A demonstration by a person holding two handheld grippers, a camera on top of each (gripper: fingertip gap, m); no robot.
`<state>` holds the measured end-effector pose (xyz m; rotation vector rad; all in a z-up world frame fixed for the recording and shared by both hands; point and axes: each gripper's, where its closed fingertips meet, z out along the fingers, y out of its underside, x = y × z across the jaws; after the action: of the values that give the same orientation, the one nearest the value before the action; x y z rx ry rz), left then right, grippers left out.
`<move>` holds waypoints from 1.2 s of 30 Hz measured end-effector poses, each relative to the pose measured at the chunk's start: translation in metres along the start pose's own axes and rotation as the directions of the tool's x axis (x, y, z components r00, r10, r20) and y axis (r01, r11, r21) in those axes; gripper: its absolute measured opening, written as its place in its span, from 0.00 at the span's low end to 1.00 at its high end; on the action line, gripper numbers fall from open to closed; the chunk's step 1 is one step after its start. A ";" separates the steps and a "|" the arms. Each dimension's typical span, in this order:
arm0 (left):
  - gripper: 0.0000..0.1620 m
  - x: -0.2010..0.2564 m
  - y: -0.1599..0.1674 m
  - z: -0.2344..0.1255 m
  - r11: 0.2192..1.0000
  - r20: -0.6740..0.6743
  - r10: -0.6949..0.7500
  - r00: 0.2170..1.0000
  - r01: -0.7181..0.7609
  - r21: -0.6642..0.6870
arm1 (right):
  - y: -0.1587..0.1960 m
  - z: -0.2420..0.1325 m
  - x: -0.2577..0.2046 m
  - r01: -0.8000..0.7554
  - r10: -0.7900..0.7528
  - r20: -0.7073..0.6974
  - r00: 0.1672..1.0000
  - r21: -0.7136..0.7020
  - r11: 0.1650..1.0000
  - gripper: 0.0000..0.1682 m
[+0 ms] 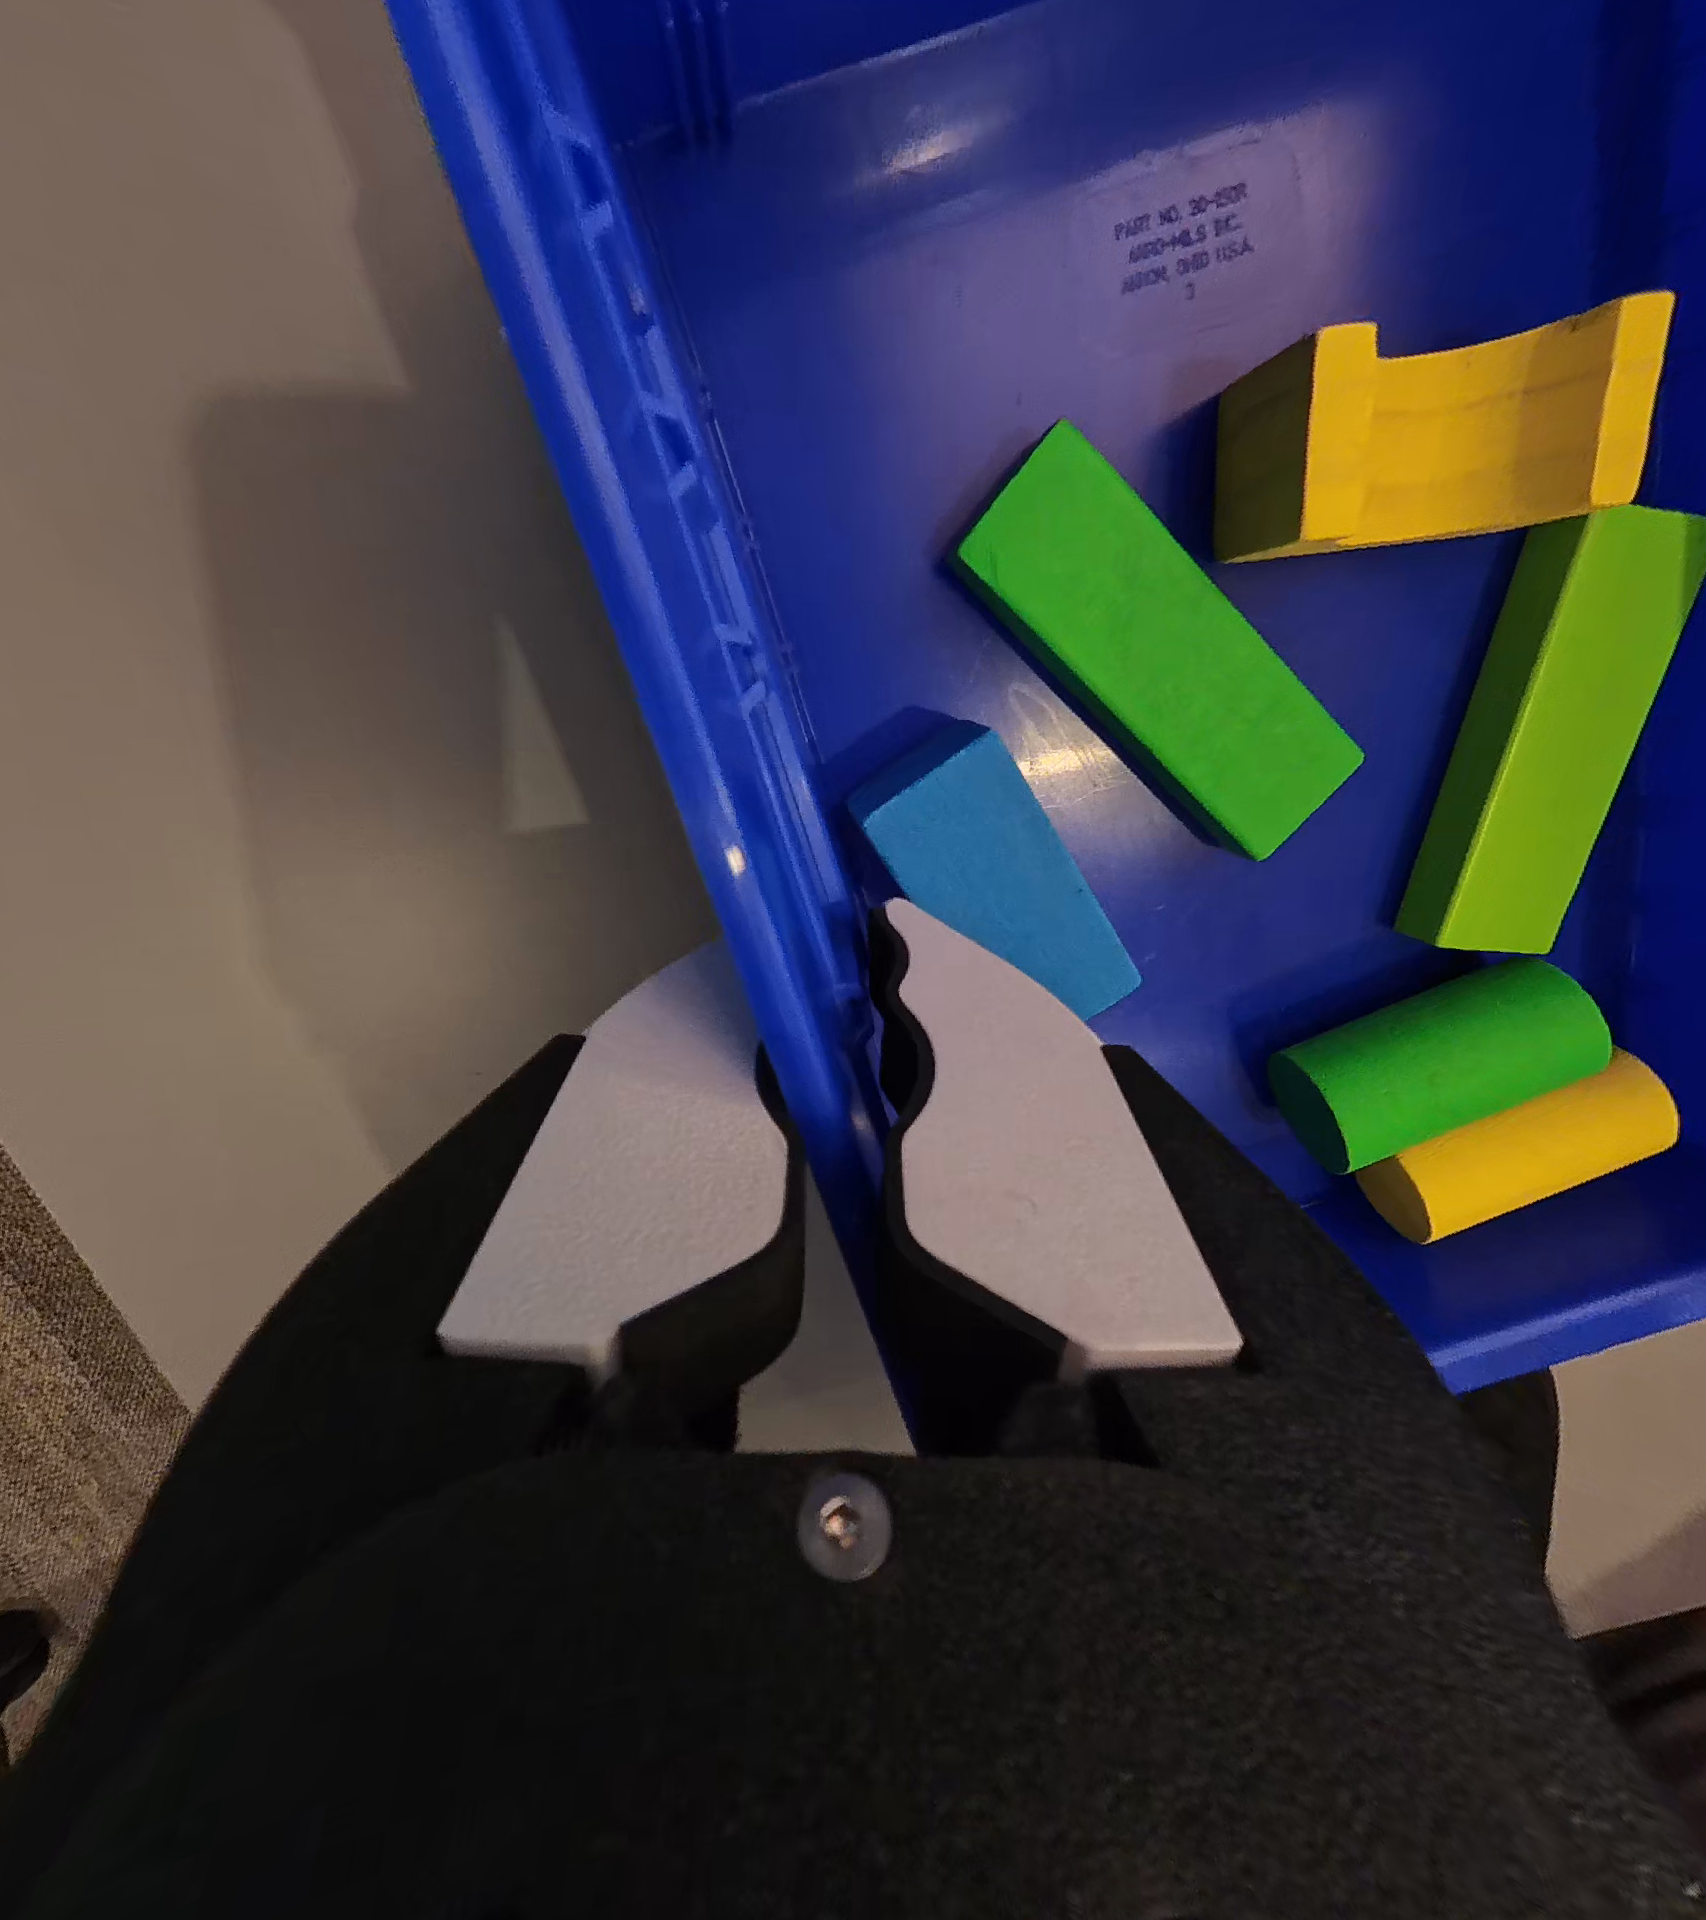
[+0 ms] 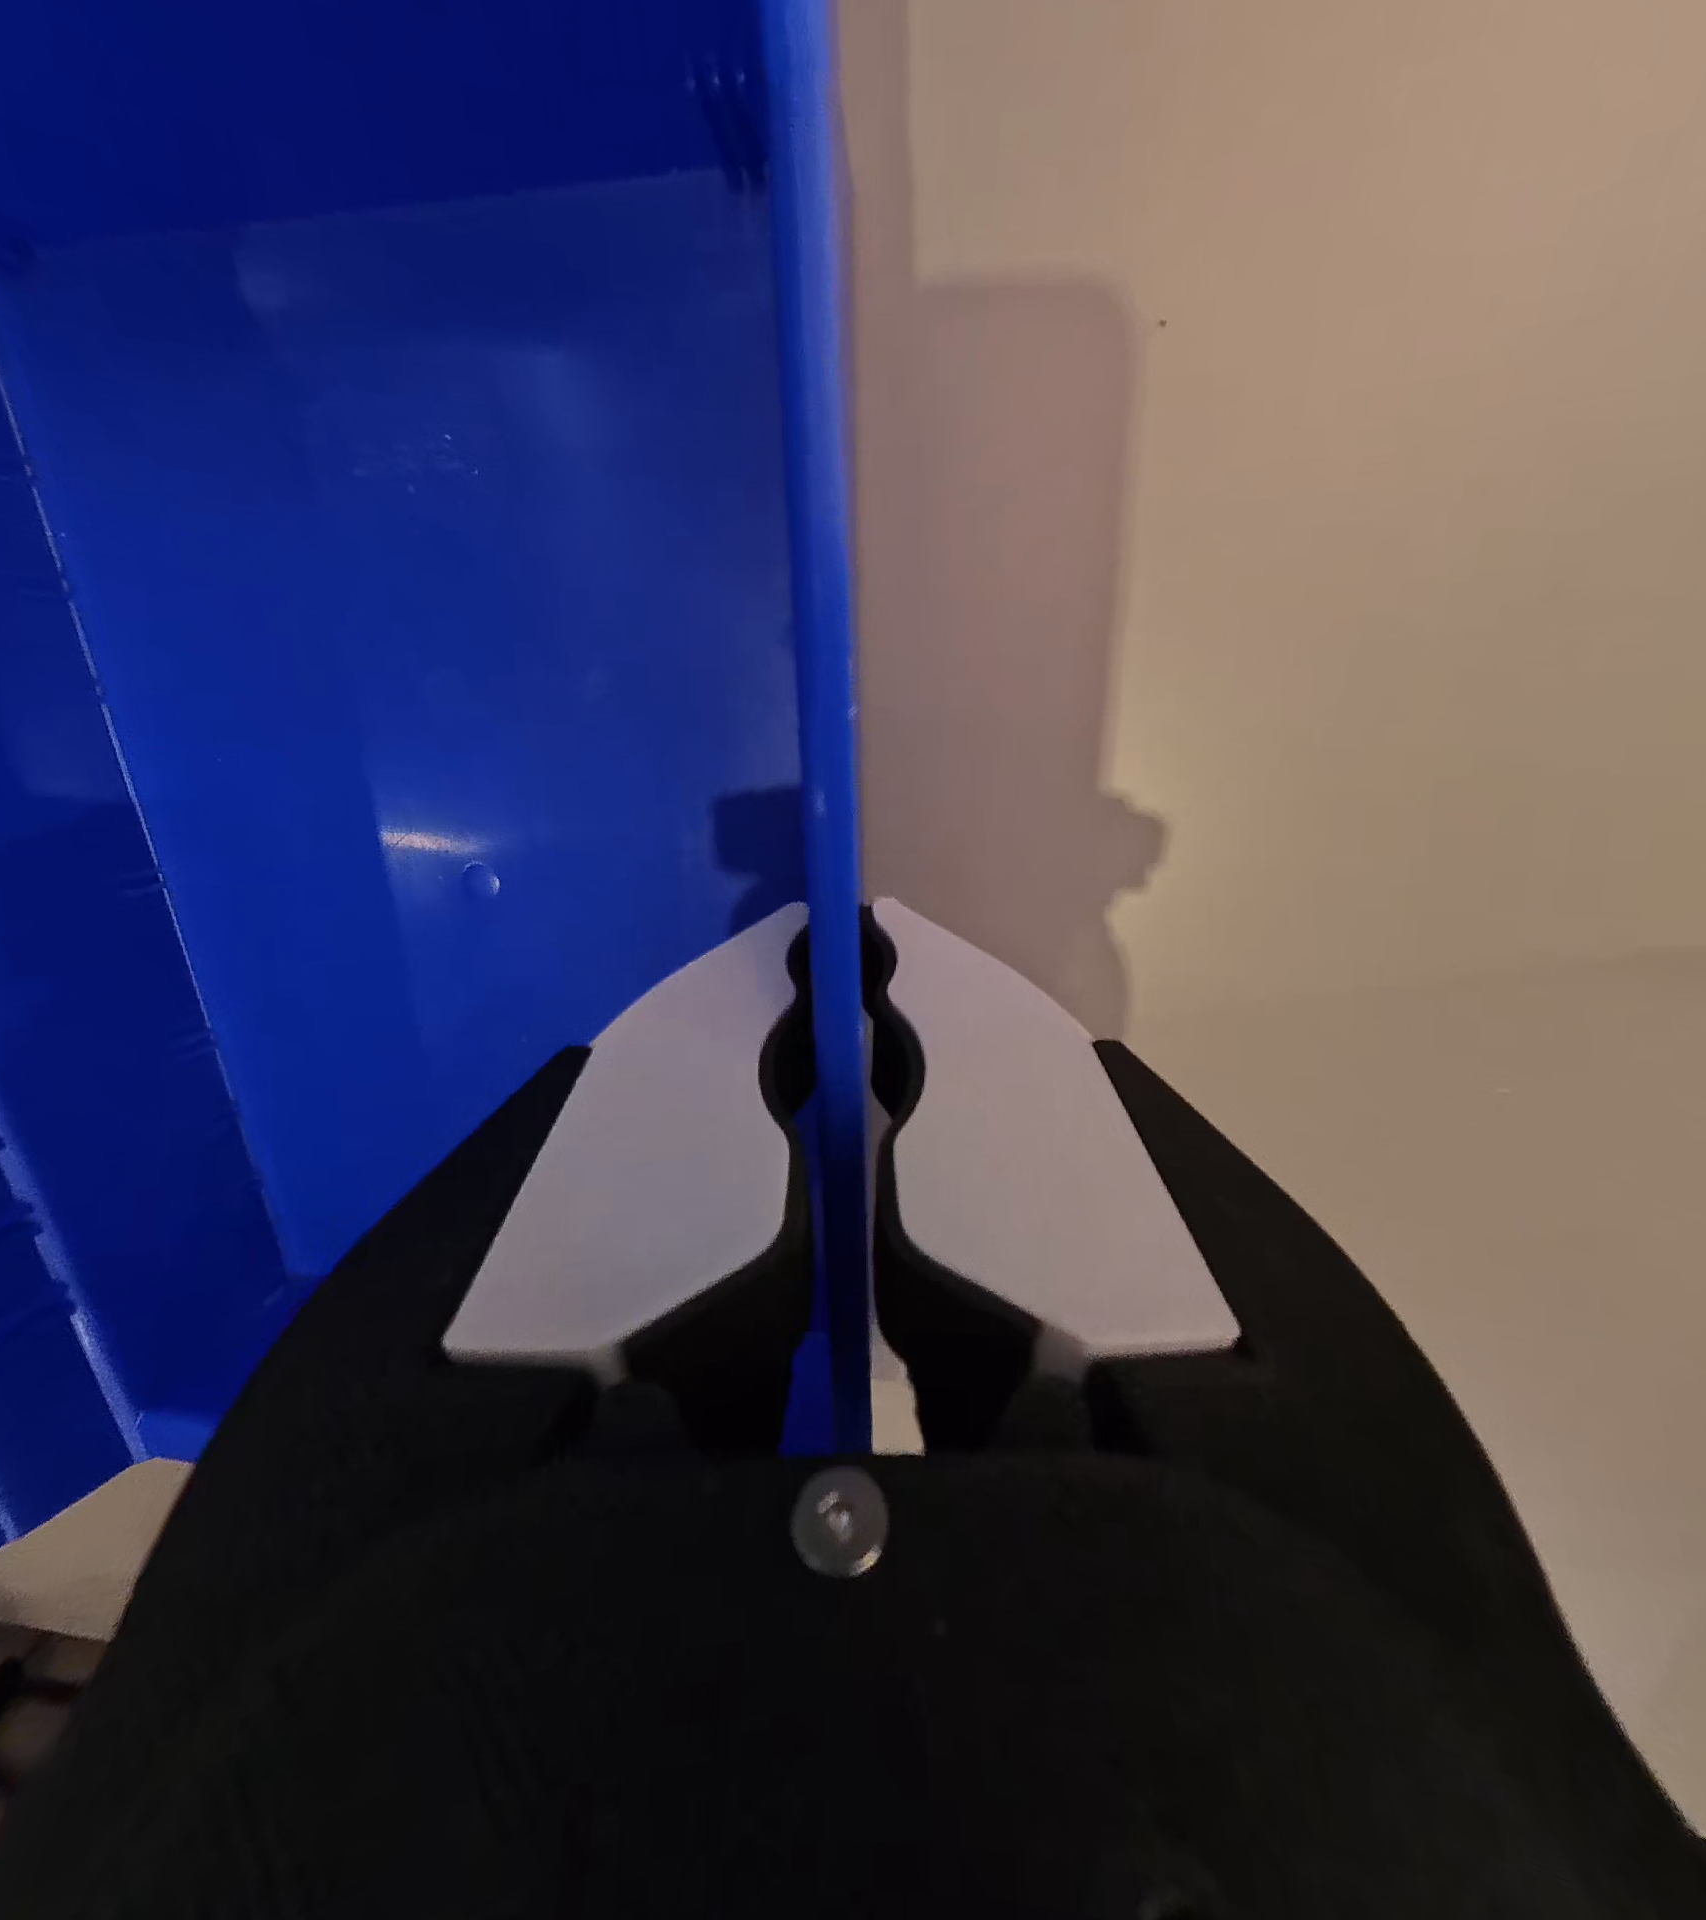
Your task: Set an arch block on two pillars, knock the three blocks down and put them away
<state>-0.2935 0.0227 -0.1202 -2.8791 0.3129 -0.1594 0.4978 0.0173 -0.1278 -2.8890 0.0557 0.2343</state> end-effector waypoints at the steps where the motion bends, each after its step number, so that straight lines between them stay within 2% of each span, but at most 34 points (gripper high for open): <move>1: 0.05 0.000 0.000 0.000 1.000 -0.002 -0.002 1.000 0.002 0.001 | 0.000 0.000 0.001 0.004 -0.004 -0.009 1.000 -0.001 1.000 0.05; 4: 0.07 0.000 -0.004 -0.006 0.999 0.007 -0.001 1.000 0.000 0.050 | -0.005 -0.007 0.006 0.008 -0.006 -0.069 0.998 0.038 0.999 0.12; 5: 0.12 -0.001 -0.006 -0.011 0.997 0.018 -0.007 1.000 0.006 0.076 | -0.010 -0.013 0.006 0.005 0.001 -0.077 0.997 0.078 0.997 0.12; 8: 0.17 -0.009 -0.011 -0.035 0.985 0.084 -0.045 0.995 0.030 0.173 | -0.033 -0.043 0.007 -0.023 0.055 -0.118 0.992 0.256 0.966 0.13; 11: 0.15 0.000 -0.021 -0.074 0.946 0.109 -0.022 0.994 -0.015 0.323 | -0.058 -0.085 0.002 0.050 0.040 -0.182 0.983 0.462 0.886 0.13; 13: 0.15 0.022 -0.033 -0.106 0.881 0.073 0.050 0.996 -0.079 0.466 | -0.074 -0.121 -0.016 0.149 -0.020 -0.213 0.977 0.612 0.777 0.13; 14: 0.16 0.037 -0.039 -0.123 0.829 0.050 0.107 0.993 -0.117 0.547 | -0.082 -0.140 -0.030 0.201 -0.064 -0.219 0.974 0.689 0.697 0.13; 15: 0.21 0.052 -0.046 -0.143 0.753 0.042 0.169 0.985 -0.157 0.639 | -0.087 -0.160 -0.044 0.243 -0.103 -0.227 0.968 0.758 0.605 0.13; 16: 0.26 0.064 -0.053 -0.166 0.652 0.051 0.217 0.975 -0.183 0.736 | -0.089 -0.177 -0.058 0.269 -0.136 -0.233 0.963 0.812 0.517 0.13; 18: 0.25 0.088 -0.053 -0.205 0.434 0.052 0.311 0.949 -0.191 0.880 | -0.088 -0.200 -0.087 0.310 -0.217 -0.242 0.946 0.872 0.378 0.13; 20: 0.24 0.105 -0.041 -0.228 0.258 0.072 0.396 0.915 -0.186 0.948 | -0.085 -0.211 -0.111 0.338 -0.291 -0.253 0.923 0.894 0.294 0.15; 22: 0.20 0.115 -0.030 -0.244 0.133 0.114 0.430 0.896 -0.188 0.973 | -0.082 -0.218 -0.132 0.343 -0.352 -0.252 0.902 0.911 0.228 0.22; 23: 0.19 0.120 -0.025 -0.245 0.123 0.128 0.457 0.880 -0.205 0.971 | -0.081 -0.221 -0.143 0.335 -0.389 -0.240 0.889 0.921 0.199 0.24; 24: 0.19 0.126 -0.020 -0.242 0.152 0.114 0.487 0.866 -0.212 0.965 | -0.078 -0.224 -0.155 0.315 -0.431 -0.217 0.876 0.934 0.168 0.30; 26: 0.24 0.143 -0.007 -0.225 0.256 0.083 0.571 0.817 -0.273 0.927 | -0.072 -0.232 -0.178 0.237 -0.526 -0.152 0.837 0.966 0.098 0.36; 28: 0.23 0.158 0.010 -0.191 0.349 0.124 0.656 0.744 -0.445 0.825 | -0.064 -0.240 -0.198 0.143 -0.620 -0.080 0.781 0.988 0.052 0.39; 29: 0.23 0.161 0.020 -0.170 0.397 0.149 0.696 0.702 -0.550 0.735 | -0.060 -0.240 -0.206 0.118 -0.665 -0.052 0.745 0.991 0.055 0.38; 31: 0.20 0.164 0.041 -0.127 0.501 0.116 0.765 0.634 -0.699 0.510 | -0.056 -0.236 -0.215 0.117 -0.707 -0.023 0.707 0.989 0.085 0.38; 34: 0.19 0.152 0.034 -0.087 0.586 0.145 0.756 0.639 -0.758 0.286 | -0.053 -0.231 -0.219 0.157 -0.721 -0.037 0.692 0.982 0.100 0.38; 36: 0.16 0.153 0.035 -0.063 0.612 0.078 0.767 0.638 -0.762 0.213 | -0.051 -0.232 -0.220 0.155 -0.726 -0.036 0.687 0.983 0.098 0.38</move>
<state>-0.1601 -0.0590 -0.0553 -2.2547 1.3958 -0.0559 0.3194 0.0147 0.1425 -1.3541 -0.6210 0.5446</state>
